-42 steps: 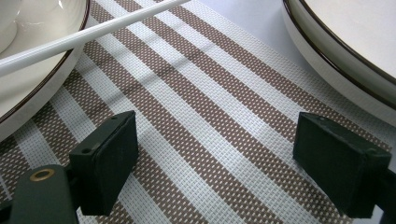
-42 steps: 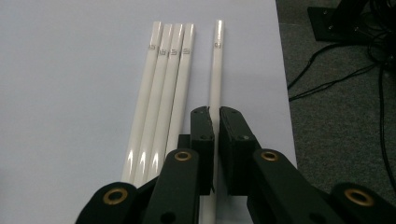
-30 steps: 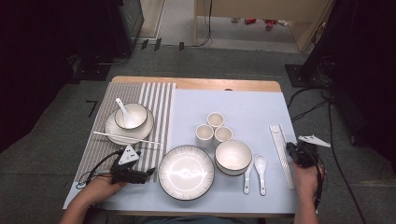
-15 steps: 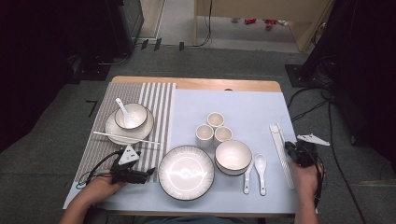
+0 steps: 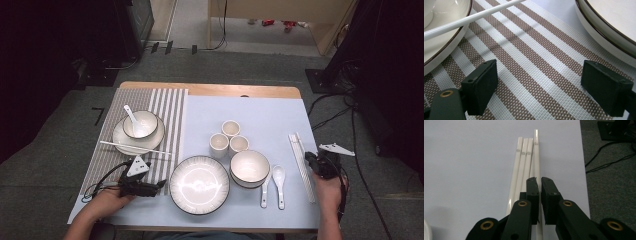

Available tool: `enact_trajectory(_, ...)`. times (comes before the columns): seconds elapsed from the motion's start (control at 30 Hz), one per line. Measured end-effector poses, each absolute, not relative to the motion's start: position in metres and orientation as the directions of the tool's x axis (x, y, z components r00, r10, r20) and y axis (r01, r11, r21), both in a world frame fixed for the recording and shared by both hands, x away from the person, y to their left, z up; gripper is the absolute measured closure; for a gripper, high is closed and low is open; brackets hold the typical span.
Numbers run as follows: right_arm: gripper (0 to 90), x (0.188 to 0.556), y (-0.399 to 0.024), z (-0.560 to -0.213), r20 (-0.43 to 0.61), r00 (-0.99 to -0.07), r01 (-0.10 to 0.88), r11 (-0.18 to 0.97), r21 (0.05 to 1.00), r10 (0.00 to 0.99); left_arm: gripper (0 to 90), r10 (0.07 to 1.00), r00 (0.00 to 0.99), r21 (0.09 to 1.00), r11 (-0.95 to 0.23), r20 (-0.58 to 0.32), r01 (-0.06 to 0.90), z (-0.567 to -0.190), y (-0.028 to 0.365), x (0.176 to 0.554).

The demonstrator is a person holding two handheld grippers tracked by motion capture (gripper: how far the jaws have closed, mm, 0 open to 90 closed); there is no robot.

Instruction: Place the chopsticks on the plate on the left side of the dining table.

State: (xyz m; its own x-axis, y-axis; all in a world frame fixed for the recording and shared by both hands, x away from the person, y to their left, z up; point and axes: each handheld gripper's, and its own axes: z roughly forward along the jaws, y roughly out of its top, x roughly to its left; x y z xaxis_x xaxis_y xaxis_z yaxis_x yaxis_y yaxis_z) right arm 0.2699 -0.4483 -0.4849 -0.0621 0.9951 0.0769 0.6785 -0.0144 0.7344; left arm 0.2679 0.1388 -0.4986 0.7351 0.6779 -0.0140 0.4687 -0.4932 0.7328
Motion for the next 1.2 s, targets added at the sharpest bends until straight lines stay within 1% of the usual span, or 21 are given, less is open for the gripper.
enact_trajectory(0.2,85.4,0.270,-0.445,-0.482,0.072,-0.074,0.679,-0.002,0.734,0.995,14.6,0.678,0.735,0.733,-0.494,-0.014,0.469,-0.499,0.139,0.268)
enact_trajectory(0.47,85.4,0.271,-0.445,-0.476,0.094,-0.086,0.674,-0.012,0.739,0.992,14.6,0.678,0.735,0.733,-0.492,-0.014,0.469,-0.499,0.139,0.268)
enact_trajectory(1.2,85.4,0.280,-0.426,-0.460,0.114,-0.195,0.667,0.046,0.744,0.974,14.6,0.678,0.735,0.732,-0.494,-0.013,0.469,-0.499,0.139,0.268)
